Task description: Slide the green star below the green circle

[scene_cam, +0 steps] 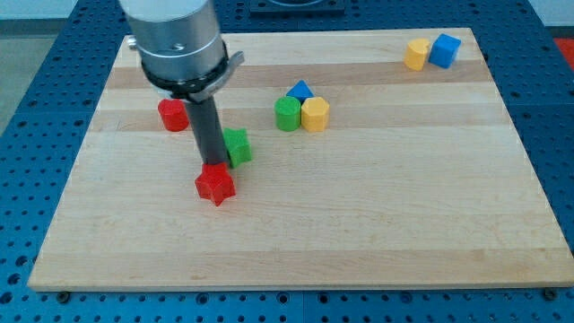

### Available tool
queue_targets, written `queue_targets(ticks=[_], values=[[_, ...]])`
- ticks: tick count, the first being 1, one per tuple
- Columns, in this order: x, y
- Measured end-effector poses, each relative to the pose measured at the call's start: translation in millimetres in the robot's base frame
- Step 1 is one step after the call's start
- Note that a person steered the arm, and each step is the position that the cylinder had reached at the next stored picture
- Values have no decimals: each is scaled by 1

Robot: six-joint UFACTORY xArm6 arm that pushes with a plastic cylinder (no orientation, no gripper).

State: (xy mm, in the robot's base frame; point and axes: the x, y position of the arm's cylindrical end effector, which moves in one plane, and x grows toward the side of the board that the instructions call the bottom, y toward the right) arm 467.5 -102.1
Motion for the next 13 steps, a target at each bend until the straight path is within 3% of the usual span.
queue_targets(ticks=[4, 8, 11, 13], values=[[-22, -53], [-30, 27], [20, 39], [5, 57]])
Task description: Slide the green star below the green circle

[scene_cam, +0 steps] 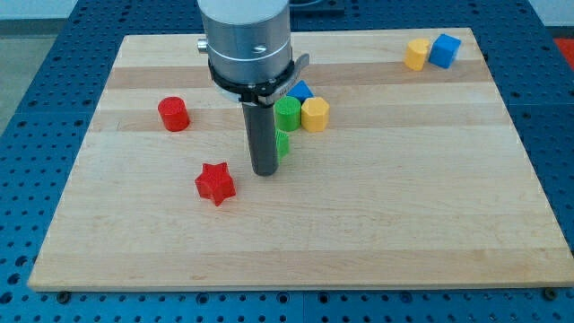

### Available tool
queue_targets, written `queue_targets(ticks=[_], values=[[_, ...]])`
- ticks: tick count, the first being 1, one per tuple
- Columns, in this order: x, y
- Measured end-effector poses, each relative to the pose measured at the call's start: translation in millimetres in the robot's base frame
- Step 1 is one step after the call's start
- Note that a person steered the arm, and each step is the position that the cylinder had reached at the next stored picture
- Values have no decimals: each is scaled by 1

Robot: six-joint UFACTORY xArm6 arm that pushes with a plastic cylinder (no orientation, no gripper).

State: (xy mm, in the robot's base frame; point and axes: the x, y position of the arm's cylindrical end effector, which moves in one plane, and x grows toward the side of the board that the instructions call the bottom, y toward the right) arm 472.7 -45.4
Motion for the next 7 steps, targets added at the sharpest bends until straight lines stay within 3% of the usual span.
queue_targets(ticks=[7], values=[[-14, -2]])
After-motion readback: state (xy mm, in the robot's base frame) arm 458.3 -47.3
